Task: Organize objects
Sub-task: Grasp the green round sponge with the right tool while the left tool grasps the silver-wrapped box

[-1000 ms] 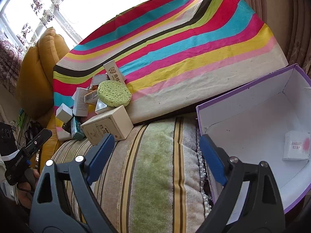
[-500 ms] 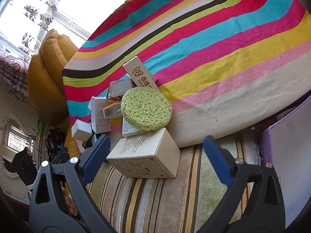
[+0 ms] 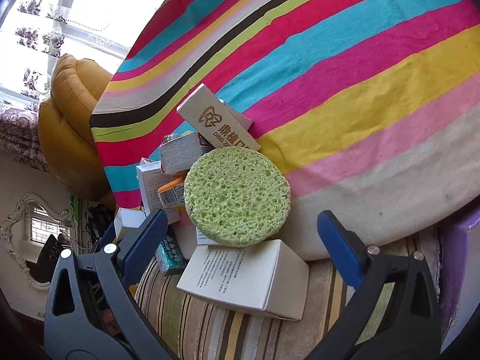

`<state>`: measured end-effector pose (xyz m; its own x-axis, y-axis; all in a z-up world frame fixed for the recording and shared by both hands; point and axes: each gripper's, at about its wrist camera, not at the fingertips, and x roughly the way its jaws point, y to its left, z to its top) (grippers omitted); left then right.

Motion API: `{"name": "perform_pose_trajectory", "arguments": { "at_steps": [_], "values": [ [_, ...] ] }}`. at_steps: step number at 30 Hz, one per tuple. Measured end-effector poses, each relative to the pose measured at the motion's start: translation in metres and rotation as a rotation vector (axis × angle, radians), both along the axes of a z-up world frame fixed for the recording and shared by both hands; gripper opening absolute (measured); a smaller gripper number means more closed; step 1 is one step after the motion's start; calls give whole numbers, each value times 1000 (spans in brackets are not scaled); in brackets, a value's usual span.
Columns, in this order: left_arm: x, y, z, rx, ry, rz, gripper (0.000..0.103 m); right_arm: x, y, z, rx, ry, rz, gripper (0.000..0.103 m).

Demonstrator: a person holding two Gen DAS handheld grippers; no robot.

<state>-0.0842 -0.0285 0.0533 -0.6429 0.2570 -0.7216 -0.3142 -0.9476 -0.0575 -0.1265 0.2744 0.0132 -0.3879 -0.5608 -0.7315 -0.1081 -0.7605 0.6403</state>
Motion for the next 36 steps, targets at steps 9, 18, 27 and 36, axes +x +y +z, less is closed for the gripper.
{"name": "perform_pose_trajectory", "arguments": {
  "at_steps": [9,18,27,36],
  "values": [
    [-6,1,0,-3,7,-45,76,-15,-9,-6,13,-15,28,101],
    [-7,3,-3,-2,7,-74,52,-19,-19,-3,69,2,69,95],
    [0,1,3,18,27,-61,52,-15,-19,-1,92,32,92,79],
    [11,5,17,56,63,-50,52,-4,-8,11,110,78,68,79]
  ]
}}
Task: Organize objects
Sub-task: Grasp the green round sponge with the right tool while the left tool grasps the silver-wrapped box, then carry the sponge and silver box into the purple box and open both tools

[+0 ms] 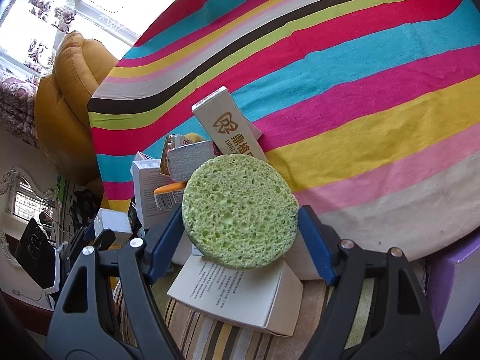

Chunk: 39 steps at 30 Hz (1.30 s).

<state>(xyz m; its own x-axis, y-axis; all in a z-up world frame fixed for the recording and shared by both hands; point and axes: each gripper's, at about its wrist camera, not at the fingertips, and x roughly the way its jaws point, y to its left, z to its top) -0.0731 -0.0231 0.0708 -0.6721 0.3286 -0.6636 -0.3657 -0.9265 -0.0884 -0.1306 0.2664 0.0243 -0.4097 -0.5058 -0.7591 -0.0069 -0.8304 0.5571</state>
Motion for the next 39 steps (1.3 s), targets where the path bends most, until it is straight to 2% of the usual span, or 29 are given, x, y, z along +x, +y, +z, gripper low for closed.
{"name": "perform_pose_trajectory", "arguments": {
  "at_steps": [11,27,32,39],
  "values": [
    [24,39,19,60,38,-47,52,34,24,21,64,73,-65,79],
    [55,139,29,101,21,-261,52,113,93,26,200,103,-183,79],
    [60,178,26,119,-7,-329,52,139,126,24,287,96,-253,79],
    [64,237,25,122,-29,-437,52,166,154,22,489,99,-324,79]
  ]
}}
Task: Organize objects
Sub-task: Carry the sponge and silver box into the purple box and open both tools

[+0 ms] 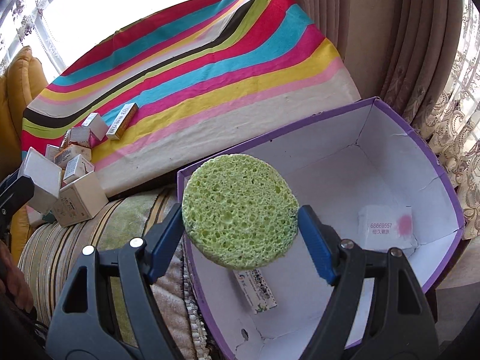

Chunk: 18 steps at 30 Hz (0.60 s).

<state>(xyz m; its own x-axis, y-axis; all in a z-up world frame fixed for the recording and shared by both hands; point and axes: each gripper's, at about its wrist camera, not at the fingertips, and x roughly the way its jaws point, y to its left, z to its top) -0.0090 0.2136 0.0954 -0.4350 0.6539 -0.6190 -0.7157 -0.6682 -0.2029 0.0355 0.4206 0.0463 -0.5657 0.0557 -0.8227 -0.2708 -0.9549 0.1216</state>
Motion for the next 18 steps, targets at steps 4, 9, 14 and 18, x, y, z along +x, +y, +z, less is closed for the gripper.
{"name": "perform_pose_trajectory", "arguments": {
  "at_steps": [4,9,14,18],
  "values": [
    [-1,32,-6,3,-28,-52,52,10,9,-1,97,-7,-33,79],
    [1,62,-11,7,-60,-106,52,18,21,-2,150,-13,-78,79],
    [1,83,-13,27,-80,-151,64,28,37,-4,143,-11,-137,79],
    [1,89,-14,43,-88,-155,77,35,51,-6,133,-19,-193,84]
  ]
}}
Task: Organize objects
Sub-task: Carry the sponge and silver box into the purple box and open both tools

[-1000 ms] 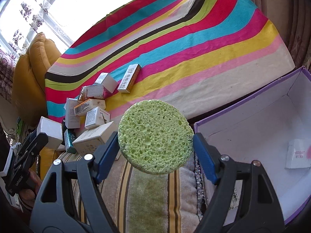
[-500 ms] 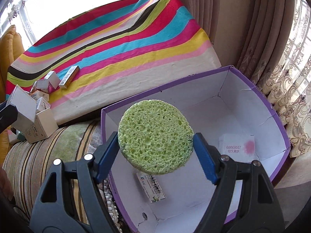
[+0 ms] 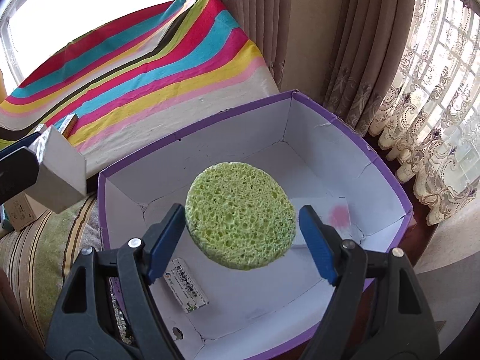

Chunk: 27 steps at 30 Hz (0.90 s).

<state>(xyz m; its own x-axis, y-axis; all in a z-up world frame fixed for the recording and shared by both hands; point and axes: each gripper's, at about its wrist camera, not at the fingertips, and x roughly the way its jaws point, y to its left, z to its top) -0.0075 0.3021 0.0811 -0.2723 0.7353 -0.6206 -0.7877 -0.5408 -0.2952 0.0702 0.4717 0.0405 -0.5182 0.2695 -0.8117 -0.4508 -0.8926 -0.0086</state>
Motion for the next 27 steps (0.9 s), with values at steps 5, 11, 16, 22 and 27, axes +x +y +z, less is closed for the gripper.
{"name": "perform_pose_trajectory", "arguments": {
  "at_steps": [5,11,16,22,27],
  "values": [
    [-1,-9,-1,7,-12,14,77,5,4,1,24,14,-13,91],
    [-5,-33,2,36,-29,64,77,4,-5,-3,-2,8,20,91],
    [-7,-63,0,63,-42,119,77,0,-17,1,-30,19,60,91],
    [-12,-107,0,91,-59,191,77,-11,-38,9,-76,42,117,91],
    [-21,-144,4,109,-70,255,77,-24,-63,12,-88,45,177,91]
  ]
}}
